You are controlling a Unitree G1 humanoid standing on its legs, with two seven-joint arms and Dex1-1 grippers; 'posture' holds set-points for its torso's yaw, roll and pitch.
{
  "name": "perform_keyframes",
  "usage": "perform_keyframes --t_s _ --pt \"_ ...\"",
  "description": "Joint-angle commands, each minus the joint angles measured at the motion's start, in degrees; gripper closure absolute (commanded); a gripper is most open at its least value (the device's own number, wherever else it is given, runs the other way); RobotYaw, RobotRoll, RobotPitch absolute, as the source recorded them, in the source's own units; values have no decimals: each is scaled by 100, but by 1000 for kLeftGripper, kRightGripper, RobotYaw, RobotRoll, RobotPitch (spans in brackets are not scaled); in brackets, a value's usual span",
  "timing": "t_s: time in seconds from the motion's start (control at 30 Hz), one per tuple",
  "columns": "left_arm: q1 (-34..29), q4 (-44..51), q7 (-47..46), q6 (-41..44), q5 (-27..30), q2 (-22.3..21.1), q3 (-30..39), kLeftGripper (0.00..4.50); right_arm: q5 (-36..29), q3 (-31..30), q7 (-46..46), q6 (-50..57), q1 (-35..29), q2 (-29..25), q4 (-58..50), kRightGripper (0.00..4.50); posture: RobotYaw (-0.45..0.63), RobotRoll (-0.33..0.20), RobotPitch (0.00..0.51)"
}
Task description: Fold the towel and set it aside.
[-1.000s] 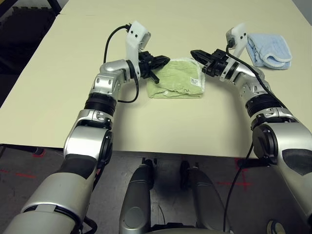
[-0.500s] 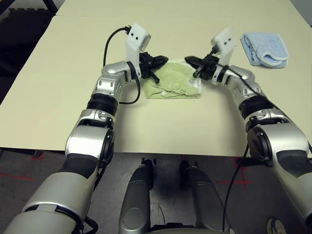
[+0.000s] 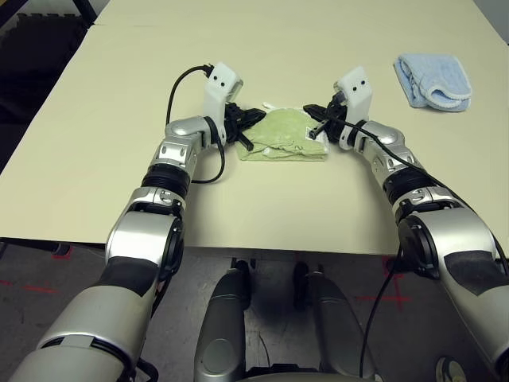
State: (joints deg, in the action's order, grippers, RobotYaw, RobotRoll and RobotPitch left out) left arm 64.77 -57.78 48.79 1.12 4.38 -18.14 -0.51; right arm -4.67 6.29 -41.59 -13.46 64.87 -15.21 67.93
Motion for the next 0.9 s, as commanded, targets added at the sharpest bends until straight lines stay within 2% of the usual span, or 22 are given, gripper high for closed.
perform_keyframes --t_s 0.03,0.2,0.4,0.63,0.9 --pt "26 133 139 -35 56 -74 68 4453 -545 435 -665 -209 123 -68 -69 4500 52 0 281" --pt "73 435 336 40 145 -168 146 4453 -926 713 -1268 -251 231 -149 -248 4500 50 0 275" --pt "88 525 342 102 135 -157 149 4453 -1022 637 -1599 -128 205 -27 -450 4500 50 0 271" --pt "58 538 496 154 224 -97 183 4453 -519 206 -1253 -44 86 51 -235 4500 53 0 270" --pt "-482 62 412 10 44 -286 139 4453 -105 -86 -660 87 -40 164 -14 4500 49 0 271"
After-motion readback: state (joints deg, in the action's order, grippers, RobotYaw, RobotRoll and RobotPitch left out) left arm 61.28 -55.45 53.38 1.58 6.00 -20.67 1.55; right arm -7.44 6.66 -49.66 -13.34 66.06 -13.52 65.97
